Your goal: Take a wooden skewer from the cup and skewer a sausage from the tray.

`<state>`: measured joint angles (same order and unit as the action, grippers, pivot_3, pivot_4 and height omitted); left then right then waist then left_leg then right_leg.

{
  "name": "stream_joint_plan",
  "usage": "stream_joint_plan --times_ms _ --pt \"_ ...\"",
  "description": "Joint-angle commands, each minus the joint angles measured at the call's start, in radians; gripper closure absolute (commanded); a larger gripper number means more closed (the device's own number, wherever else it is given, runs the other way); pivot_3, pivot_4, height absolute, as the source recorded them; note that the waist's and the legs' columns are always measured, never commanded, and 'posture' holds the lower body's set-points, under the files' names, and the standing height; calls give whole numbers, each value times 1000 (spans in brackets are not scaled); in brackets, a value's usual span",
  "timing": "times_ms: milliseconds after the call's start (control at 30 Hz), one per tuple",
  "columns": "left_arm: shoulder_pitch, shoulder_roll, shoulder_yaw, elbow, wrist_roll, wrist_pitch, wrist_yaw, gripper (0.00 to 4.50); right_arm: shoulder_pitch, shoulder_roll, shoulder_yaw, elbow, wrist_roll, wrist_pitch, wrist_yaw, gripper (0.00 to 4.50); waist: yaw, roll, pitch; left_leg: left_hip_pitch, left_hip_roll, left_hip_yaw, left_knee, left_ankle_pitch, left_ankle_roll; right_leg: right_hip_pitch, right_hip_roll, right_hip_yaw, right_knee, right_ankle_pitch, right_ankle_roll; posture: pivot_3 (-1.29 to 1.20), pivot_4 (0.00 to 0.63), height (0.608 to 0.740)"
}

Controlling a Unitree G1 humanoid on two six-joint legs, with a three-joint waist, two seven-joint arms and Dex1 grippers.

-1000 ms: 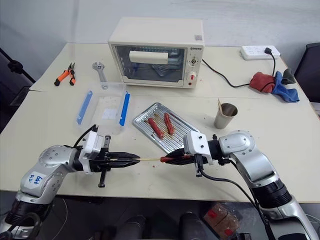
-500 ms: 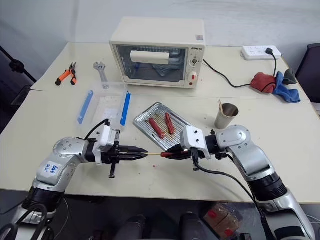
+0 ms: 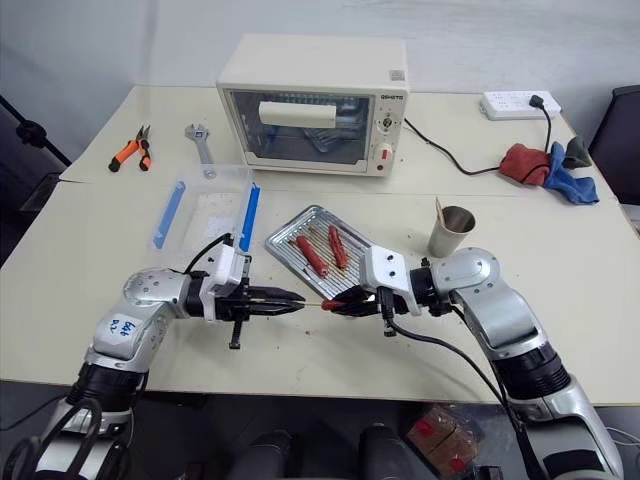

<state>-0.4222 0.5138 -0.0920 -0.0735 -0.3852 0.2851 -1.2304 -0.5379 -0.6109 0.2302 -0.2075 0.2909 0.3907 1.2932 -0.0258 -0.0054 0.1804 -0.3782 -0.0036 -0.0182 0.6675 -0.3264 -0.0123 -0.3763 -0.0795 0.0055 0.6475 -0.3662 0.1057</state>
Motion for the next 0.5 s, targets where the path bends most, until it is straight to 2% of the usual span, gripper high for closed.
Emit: stream_joint_plan --times_ms 33,167,300,400,500 --pt "33 52 53 -48 -46 -6 -21 4500 48 -43 -46 -75 48 -44 25 2795 -1 0 0 0 0 0 0 0 0 0 0 0 0 0 0 0 150 740" --pt "109 165 157 -95 -111 26 -45 4500 134 -101 -141 -87 75 -115 16 1428 0 0 0 0 0 0 -1 0 0 0 0 0 -1 0 0 0 150 740" --pt "190 209 273 -163 -189 73 5 4500 256 -71 -295 -89 229 -223 60 112 0 0 0 0 0 0 -1 0 0 1 0 0 -2 0 0 0 150 740" --pt "235 164 403 -219 -287 145 156 4500 374 -46 -391 -120 283 -223 -19 50 6 0 0 0 0 -1 -1 0 1 2 -1 0 -2 0 0 0 150 740" --pt "222 56 529 -225 -359 190 410 4500 445 24 -468 -186 443 -143 -144 50 14 0 0 0 0 -1 -1 -1 1 2 -1 0 -1 0 0 0 150 740"
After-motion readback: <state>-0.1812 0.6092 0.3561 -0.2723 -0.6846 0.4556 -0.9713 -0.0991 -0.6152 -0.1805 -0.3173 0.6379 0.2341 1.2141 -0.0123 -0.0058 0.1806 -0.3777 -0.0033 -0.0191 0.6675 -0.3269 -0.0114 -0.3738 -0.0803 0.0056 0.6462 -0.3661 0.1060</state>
